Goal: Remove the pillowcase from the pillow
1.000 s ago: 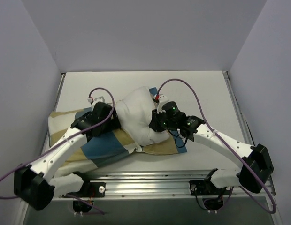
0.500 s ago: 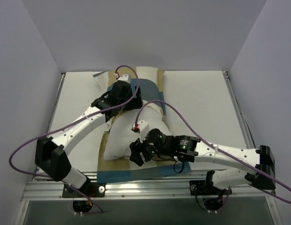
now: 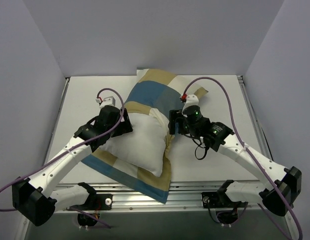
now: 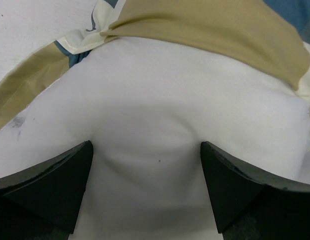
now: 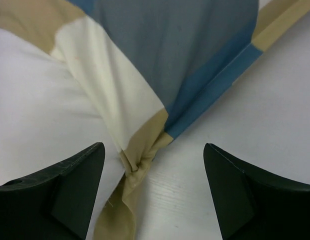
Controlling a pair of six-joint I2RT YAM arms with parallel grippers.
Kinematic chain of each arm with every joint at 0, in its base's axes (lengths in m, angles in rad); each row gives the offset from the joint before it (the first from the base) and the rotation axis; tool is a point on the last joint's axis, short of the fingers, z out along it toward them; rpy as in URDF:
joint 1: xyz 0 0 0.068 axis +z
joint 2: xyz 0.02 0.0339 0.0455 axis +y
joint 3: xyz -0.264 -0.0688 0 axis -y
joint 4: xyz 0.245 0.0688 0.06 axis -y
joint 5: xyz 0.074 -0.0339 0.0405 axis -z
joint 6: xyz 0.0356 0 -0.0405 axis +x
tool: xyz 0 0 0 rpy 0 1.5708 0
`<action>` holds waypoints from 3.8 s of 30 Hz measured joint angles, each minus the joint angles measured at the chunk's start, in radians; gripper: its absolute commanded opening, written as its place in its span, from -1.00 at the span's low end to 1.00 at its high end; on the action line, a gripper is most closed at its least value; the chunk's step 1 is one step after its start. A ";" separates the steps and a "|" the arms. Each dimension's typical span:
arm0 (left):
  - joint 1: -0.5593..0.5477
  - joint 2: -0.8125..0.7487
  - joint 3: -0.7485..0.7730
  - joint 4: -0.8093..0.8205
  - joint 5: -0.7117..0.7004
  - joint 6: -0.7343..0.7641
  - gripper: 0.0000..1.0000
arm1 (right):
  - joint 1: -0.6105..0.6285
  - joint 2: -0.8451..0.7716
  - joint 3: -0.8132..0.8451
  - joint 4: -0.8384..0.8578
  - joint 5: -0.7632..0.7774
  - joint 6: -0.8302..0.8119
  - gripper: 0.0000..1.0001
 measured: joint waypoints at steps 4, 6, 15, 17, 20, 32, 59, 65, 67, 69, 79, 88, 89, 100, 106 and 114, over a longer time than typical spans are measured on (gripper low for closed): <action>0.007 0.044 0.002 0.008 0.012 0.002 0.94 | 0.008 0.045 -0.087 0.032 -0.040 -0.005 0.40; 0.006 0.048 0.018 0.008 0.031 0.026 0.93 | 0.013 0.071 -0.108 0.053 -0.060 -0.008 0.37; -0.131 0.049 0.229 0.027 0.092 0.185 0.92 | 0.014 0.110 -0.115 0.237 -0.061 -0.029 0.30; -0.187 0.053 0.237 0.039 0.086 0.213 0.89 | 0.013 0.143 -0.114 0.270 -0.055 -0.035 0.30; -0.272 0.093 0.235 0.045 0.061 0.257 0.88 | 0.013 0.204 -0.113 0.301 -0.053 -0.041 0.30; -0.360 0.288 0.100 0.110 -0.123 0.181 0.91 | 0.000 0.287 -0.110 0.374 -0.069 -0.030 -0.25; -0.259 0.094 0.291 -0.106 -0.029 0.196 -0.95 | -0.252 0.311 0.005 0.318 -0.117 0.172 -1.00; -0.174 -0.011 0.312 -0.176 0.059 0.197 -0.95 | -0.369 0.305 0.038 0.283 -0.289 0.253 -1.00; -0.156 -0.039 0.311 -0.195 0.082 0.196 -0.95 | -0.409 0.300 0.037 0.266 -0.362 0.267 -1.00; -0.150 -0.063 0.296 -0.189 0.116 0.192 -0.95 | -0.437 0.292 0.034 0.254 -0.430 0.264 -1.00; -0.147 -0.053 0.172 -0.053 0.269 0.120 -0.95 | -0.449 0.223 -0.010 0.256 -0.501 0.141 0.14; -0.171 0.264 0.517 -0.068 0.201 0.095 -0.95 | -0.418 -0.159 -0.149 0.169 -0.439 0.083 0.65; -0.172 0.285 0.552 -0.068 0.184 0.095 -0.95 | -0.416 -0.195 -0.163 0.163 -0.447 0.079 0.68; -0.173 0.438 0.719 -0.072 0.091 0.070 -0.95 | -0.294 -0.362 -0.446 0.231 -0.634 0.114 0.86; -0.188 0.441 0.713 -0.076 0.090 0.061 -0.95 | -0.150 -0.199 -0.490 0.395 -0.590 0.131 0.85; -0.192 0.301 0.469 0.003 0.117 0.116 -0.51 | -0.122 -0.021 -0.502 0.631 -0.533 0.121 -0.21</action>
